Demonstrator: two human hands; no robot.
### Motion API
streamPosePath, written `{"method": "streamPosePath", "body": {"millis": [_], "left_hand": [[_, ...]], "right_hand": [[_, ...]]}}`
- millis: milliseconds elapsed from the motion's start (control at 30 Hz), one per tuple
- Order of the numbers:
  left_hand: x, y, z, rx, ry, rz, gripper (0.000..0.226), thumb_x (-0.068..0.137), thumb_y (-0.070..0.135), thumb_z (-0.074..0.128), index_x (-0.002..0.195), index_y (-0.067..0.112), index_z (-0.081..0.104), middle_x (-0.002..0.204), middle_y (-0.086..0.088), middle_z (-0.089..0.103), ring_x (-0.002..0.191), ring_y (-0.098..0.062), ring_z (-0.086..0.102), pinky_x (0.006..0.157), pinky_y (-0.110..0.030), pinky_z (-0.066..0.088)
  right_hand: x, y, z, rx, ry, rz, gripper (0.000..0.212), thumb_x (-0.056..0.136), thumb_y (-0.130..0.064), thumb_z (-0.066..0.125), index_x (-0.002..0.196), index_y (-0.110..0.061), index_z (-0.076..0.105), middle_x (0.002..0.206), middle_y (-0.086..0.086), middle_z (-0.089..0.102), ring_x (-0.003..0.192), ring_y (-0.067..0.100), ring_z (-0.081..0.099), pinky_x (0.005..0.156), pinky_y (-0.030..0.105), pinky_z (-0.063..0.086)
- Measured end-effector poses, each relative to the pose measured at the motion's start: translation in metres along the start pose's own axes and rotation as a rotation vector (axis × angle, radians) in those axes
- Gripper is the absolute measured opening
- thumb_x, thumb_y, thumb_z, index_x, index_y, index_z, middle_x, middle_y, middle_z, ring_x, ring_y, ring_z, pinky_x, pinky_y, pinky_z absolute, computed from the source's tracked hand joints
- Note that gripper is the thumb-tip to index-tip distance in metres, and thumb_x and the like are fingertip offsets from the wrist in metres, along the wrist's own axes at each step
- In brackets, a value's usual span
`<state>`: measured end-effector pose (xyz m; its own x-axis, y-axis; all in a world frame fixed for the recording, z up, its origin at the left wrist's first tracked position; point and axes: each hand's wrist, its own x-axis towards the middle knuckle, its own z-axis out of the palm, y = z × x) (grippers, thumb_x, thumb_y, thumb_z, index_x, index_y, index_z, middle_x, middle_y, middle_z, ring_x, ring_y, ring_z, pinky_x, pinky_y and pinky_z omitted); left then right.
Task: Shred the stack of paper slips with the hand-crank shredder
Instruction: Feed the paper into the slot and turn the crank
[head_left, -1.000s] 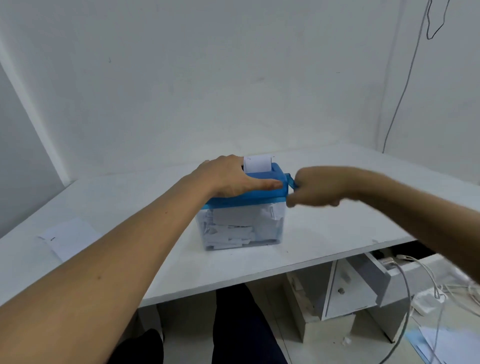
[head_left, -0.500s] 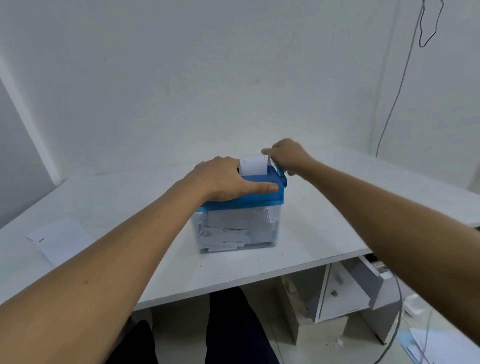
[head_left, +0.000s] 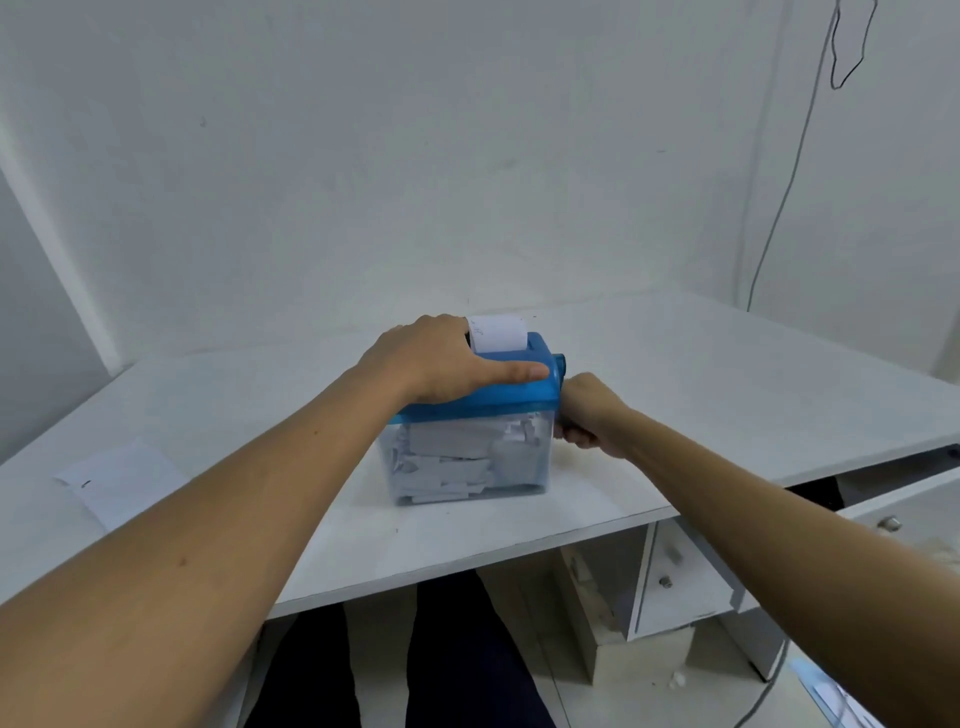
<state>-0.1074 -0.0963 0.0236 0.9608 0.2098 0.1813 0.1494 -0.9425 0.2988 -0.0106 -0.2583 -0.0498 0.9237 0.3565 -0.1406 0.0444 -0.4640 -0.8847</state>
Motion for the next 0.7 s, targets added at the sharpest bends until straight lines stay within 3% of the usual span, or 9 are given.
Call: {"method": "streamPosePath", "body": {"millis": [133, 300, 467, 600, 700], "left_hand": [[-0.002, 0.003, -0.002, -0.046, -0.019, 0.007, 0.106, 0.028, 0.11, 0.04, 0.107, 0.043, 0.064, 0.102, 0.017, 0.067, 0.092, -0.012, 0.062, 0.084, -0.04, 0.054], [-0.002, 0.003, -0.003, -0.042, -0.03, 0.007, 0.103, 0.029, 0.11, 0.042, 0.102, 0.041, 0.066, 0.097, 0.016, 0.068, 0.088, -0.012, 0.064, 0.081, -0.039, 0.055], [-0.001, 0.004, -0.002, -0.034, -0.046, 0.016, 0.106, 0.031, 0.111, 0.041, 0.109, 0.043, 0.065, 0.097, 0.015, 0.069, 0.087, -0.013, 0.064, 0.082, -0.042, 0.056], [-0.001, 0.005, -0.001, -0.023, -0.027, 0.028, 0.096, 0.041, 0.105, 0.049, 0.117, 0.05, 0.063, 0.103, 0.018, 0.067, 0.092, -0.013, 0.062, 0.083, -0.038, 0.054], [-0.001, 0.005, -0.002, -0.015, -0.033, 0.056, 0.099, 0.046, 0.103, 0.05, 0.126, 0.047, 0.061, 0.112, 0.015, 0.068, 0.096, -0.015, 0.062, 0.086, -0.038, 0.055]], "right_hand": [[-0.029, 0.01, -0.002, -0.056, 0.024, -0.098, 0.032, 0.101, -0.017, 0.045, 0.075, -0.005, 0.059, 0.057, 0.007, 0.06, 0.044, 0.012, 0.047, 0.046, 0.023, 0.04], [-0.075, 0.01, -0.014, 0.005, 0.036, -0.204, 0.044, 0.105, -0.025, 0.041, 0.069, -0.006, 0.057, 0.048, 0.005, 0.057, 0.037, 0.013, 0.045, 0.042, 0.022, 0.04], [-0.098, -0.024, -0.043, 0.081, -0.051, -0.36, 0.044, 0.097, -0.032, 0.059, 0.059, -0.011, 0.048, 0.048, 0.002, 0.043, 0.04, 0.016, 0.037, 0.042, 0.025, 0.037], [-0.056, -0.054, -0.042, 0.296, 0.179, -0.441, 0.049, 0.093, -0.039, 0.064, 0.054, -0.016, 0.046, 0.044, -0.001, 0.036, 0.038, 0.016, 0.033, 0.041, 0.024, 0.031], [-0.015, -0.069, -0.042, 0.243, 0.232, -0.349, 0.04, 0.093, -0.039, 0.061, 0.062, -0.014, 0.055, 0.048, -0.001, 0.048, 0.038, 0.014, 0.043, 0.046, 0.023, 0.034]]}}
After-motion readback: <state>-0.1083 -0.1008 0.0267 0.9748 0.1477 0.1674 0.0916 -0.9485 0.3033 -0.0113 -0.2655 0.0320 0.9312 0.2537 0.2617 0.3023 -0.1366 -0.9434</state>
